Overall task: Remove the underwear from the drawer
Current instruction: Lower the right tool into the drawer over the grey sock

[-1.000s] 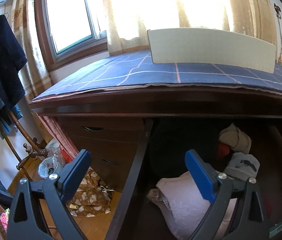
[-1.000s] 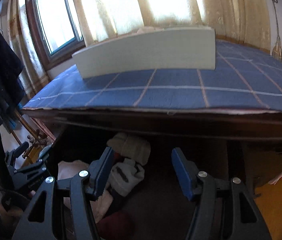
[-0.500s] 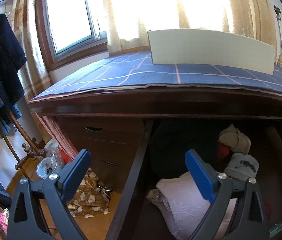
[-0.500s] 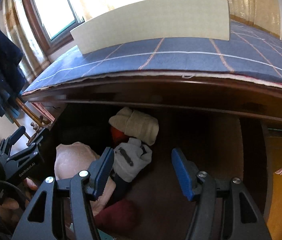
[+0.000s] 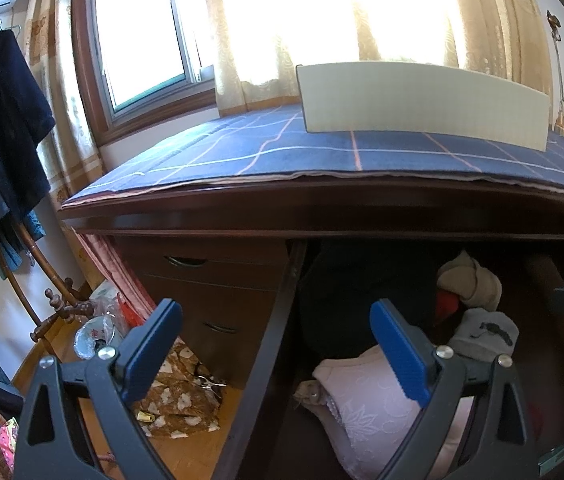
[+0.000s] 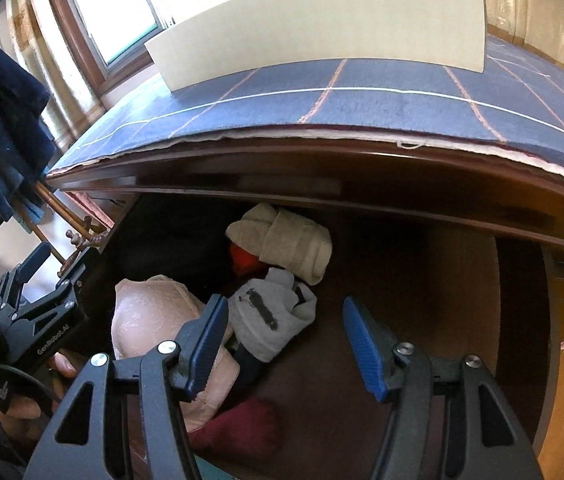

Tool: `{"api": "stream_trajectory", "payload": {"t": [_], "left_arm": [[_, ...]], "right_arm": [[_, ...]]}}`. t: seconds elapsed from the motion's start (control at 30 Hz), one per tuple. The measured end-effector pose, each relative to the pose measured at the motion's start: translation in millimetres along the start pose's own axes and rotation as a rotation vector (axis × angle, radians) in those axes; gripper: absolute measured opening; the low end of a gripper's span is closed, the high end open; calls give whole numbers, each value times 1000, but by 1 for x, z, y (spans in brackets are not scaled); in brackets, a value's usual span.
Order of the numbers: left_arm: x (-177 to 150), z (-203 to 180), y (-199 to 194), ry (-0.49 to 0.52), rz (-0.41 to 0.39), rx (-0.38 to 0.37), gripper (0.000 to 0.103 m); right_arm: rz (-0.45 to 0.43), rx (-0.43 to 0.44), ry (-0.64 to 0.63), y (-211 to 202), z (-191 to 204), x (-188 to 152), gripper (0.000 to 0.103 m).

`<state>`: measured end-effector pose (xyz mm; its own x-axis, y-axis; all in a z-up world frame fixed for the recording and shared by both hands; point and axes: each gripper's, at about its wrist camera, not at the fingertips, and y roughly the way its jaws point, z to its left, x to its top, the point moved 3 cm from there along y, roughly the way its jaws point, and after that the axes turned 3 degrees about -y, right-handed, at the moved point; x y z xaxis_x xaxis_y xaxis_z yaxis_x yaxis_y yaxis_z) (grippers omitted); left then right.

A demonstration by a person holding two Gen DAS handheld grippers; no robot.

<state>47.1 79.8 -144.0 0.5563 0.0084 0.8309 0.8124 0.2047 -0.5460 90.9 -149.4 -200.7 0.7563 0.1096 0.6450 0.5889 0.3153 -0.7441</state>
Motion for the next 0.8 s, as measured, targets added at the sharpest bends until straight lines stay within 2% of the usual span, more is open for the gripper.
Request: {"api": "stream_trajectory", "payload": {"t": [0.33,0.53,0.8], "left_arm": [[0,0,-1,-1,-4,0,97],[1,0,0,6,-7,2,97],[0,0,0,8,-7,3,97]], "right_arm": [[95,-3,-69,18,11,-2,62],[161,5,-157,34,25,6,62],[242,17,-163,62,26,9,62]]}}
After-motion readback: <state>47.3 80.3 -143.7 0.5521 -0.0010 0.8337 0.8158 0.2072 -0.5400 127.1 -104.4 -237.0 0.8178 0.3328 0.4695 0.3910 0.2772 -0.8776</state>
